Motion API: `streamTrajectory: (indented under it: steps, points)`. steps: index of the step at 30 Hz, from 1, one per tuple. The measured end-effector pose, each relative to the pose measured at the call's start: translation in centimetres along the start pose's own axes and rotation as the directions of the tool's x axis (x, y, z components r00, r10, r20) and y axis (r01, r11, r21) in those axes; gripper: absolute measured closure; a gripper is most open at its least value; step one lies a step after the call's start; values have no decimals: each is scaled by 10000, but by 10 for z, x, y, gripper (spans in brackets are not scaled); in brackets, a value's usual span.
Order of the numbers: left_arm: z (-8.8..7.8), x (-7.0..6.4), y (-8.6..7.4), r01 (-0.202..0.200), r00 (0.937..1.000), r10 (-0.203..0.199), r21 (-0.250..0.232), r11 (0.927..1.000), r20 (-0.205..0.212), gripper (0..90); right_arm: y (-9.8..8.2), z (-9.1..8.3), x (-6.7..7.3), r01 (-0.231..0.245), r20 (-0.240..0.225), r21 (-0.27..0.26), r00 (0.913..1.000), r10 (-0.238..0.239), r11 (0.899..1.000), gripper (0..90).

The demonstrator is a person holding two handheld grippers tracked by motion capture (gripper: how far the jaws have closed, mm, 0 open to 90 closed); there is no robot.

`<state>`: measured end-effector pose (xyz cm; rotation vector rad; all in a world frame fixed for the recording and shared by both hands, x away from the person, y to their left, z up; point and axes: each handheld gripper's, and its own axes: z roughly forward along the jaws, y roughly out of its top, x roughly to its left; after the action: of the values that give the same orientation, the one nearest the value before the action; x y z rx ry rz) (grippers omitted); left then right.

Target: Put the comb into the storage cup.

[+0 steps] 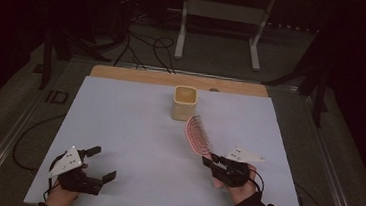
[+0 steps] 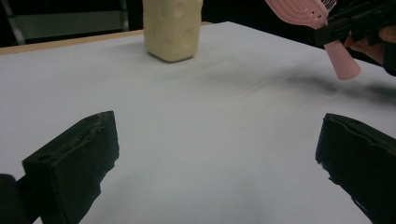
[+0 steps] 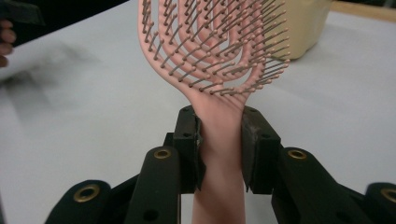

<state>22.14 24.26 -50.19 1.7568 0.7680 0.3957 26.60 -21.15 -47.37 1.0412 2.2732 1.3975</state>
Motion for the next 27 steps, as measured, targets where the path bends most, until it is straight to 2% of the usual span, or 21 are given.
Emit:
streamTrajectory:
  steps: [6, 8, 17, 23, 27]
  points:
    - [6, -8, 7, 64, 9997, -64, -10, 10000, 241, 1, -5, 3, -6, -766, -415, 170, 9961, 772, 9969, 708]
    - [8, -11, 12, 98, 9994, -99, 33, 9999, 335, 1, -5, 4, -6, -727, -276, 180, 9969, 732, 9972, 709]
    - [19, -24, 36, 53, 9975, -56, 48, 10000, 698, 1, -4, 2, -6, -701, -212, 58, 9973, 702, 9975, 710]
    - [27, -30, 54, -225, 9962, 187, 441, 9988, 847, 1, -2, -1, -7, -767, -175, -24, 9969, 766, 9971, 711]
    - [29, -30, 67, -185, 9960, 130, 612, 9980, 886, 1, -2, -2, -8, -750, -138, -70, 9971, 749, 9972, 711]
